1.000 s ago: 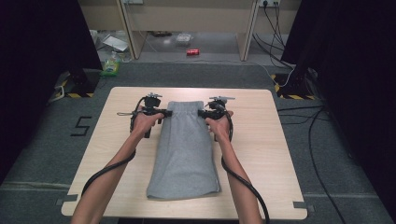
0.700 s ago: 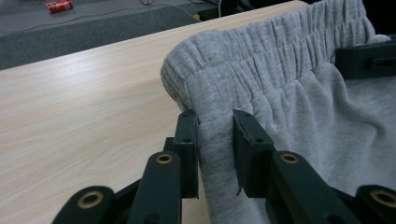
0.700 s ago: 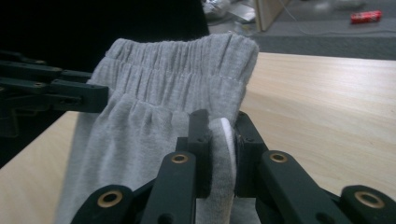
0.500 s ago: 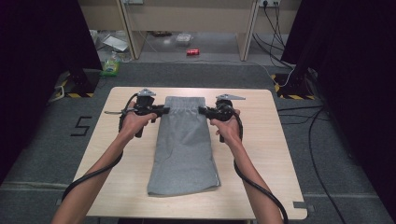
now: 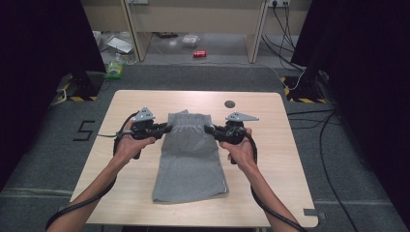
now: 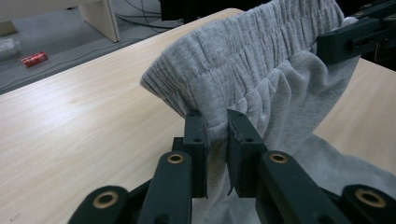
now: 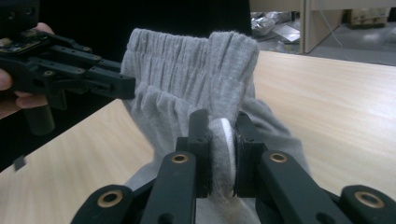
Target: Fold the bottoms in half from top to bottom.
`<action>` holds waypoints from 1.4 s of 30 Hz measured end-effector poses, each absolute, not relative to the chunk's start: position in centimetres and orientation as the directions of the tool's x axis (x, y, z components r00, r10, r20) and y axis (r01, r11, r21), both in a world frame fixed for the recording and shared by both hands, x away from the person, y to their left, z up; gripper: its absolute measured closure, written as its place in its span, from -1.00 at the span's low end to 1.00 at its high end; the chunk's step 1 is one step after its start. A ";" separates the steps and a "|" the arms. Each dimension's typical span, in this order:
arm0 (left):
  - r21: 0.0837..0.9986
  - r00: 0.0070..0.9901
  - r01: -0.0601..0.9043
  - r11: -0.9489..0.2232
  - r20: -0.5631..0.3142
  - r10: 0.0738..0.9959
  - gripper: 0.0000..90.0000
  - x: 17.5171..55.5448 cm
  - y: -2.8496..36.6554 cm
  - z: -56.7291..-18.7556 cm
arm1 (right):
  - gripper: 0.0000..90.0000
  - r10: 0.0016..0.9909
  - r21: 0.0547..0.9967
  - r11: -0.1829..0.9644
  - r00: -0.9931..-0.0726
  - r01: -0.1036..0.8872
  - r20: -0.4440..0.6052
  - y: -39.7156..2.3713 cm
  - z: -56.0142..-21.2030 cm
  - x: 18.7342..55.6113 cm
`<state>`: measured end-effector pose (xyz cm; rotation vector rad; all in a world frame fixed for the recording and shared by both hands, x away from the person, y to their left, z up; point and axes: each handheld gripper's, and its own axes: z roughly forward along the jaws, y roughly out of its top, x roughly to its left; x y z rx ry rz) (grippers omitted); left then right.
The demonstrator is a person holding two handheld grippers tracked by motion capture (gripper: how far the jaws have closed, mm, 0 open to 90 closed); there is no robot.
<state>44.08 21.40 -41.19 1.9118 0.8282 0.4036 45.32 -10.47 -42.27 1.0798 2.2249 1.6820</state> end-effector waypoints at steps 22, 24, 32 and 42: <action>0.861 0.821 0.336 -0.382 -0.070 0.566 0.74 33.8 21.7 -48.4 | 0.68 0.558 0.859 0.307 -0.808 0.410 0.187 -11.5 -47.9 34.8; 0.858 0.824 0.340 -0.384 -0.074 0.562 0.71 33.7 21.7 -48.5 | 0.51 0.563 0.853 0.312 -0.804 0.419 0.189 -11.6 -47.9 34.4; 0.877 0.826 0.342 -0.337 -0.109 0.553 0.39 33.0 22.5 -46.9 | 0.30 0.565 0.877 0.258 -0.800 0.405 0.203 -12.4 -45.7 33.7; 0.843 0.740 0.455 -0.289 -0.177 0.649 0.22 34.8 23.7 -46.9 | 0.43 0.579 0.831 0.326 -0.790 0.451 0.202 -10.0 -46.5 36.1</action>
